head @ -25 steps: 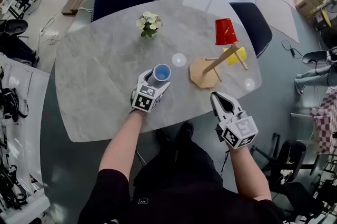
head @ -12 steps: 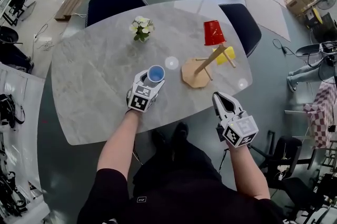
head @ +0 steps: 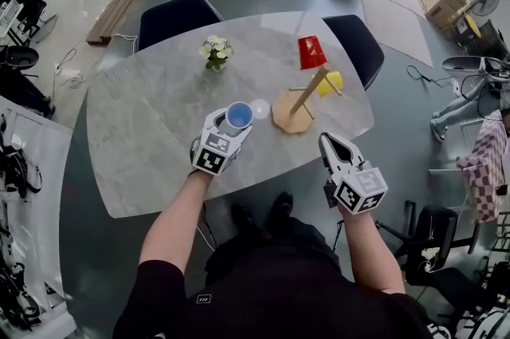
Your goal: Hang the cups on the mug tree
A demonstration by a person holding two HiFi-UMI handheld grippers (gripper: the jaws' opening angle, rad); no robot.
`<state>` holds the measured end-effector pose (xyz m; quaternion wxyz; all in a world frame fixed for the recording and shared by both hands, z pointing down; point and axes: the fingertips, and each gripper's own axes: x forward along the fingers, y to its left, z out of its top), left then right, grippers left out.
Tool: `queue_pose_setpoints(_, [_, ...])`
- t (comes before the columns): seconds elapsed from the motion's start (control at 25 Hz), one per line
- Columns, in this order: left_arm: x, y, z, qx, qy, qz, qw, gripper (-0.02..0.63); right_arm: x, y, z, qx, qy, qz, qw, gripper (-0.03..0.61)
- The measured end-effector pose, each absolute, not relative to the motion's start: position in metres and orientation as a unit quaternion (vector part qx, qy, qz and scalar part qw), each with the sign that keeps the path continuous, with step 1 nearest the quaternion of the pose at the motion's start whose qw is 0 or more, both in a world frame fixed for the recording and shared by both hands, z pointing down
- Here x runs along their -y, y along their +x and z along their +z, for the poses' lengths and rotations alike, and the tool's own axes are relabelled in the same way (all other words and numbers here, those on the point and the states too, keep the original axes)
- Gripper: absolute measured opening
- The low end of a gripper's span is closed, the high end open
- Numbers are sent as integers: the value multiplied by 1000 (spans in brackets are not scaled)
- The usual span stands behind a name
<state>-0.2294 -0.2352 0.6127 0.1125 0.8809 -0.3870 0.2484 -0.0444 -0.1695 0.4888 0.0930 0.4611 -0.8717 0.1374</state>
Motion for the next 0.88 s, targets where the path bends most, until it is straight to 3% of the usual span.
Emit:
queue_pose_setpoints(0.36, [255,-201,566,389,873,286,65,299,202,-19,473,884,446,127,57,18])
queue_pose_setpoints(0.88, [274,-159,567,413,828,373,66,299,228,42,476,890,433,136,43,18])
